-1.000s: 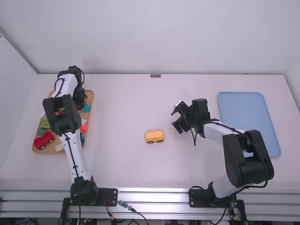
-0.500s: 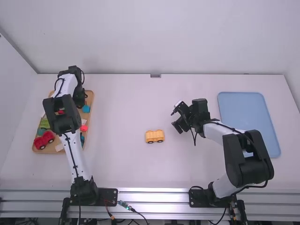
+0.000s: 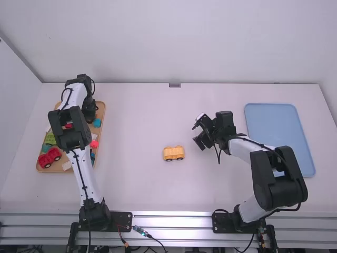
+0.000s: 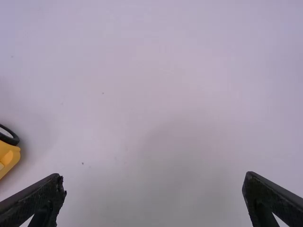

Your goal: Assemble lego blocks to make yellow taxi

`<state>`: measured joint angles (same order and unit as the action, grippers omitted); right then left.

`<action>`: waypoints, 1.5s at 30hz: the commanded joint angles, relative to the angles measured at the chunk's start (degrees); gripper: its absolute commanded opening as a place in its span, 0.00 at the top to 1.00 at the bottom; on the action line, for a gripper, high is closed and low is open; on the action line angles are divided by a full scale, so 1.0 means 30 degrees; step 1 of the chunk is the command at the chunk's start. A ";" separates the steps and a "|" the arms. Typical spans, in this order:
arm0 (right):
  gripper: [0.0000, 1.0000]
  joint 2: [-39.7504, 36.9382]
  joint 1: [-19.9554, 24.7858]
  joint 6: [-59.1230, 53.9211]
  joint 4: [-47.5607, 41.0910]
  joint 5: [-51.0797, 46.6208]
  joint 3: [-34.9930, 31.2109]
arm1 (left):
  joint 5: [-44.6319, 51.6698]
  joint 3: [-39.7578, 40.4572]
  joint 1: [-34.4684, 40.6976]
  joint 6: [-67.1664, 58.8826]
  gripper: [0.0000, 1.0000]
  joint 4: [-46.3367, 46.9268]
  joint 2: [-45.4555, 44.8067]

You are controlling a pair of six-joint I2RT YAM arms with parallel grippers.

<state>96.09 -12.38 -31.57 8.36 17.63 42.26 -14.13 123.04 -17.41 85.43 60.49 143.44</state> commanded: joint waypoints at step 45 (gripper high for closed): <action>0.01 -0.0505 -0.0029 0.0029 -0.0226 0.0102 0.0058 | 0.2963 -0.0219 -0.0321 -0.7437 0.98 -0.2011 -0.0204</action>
<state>96.07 -12.38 -31.64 7.84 17.67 42.24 -5.54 119.98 -18.33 70.08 53.93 141.45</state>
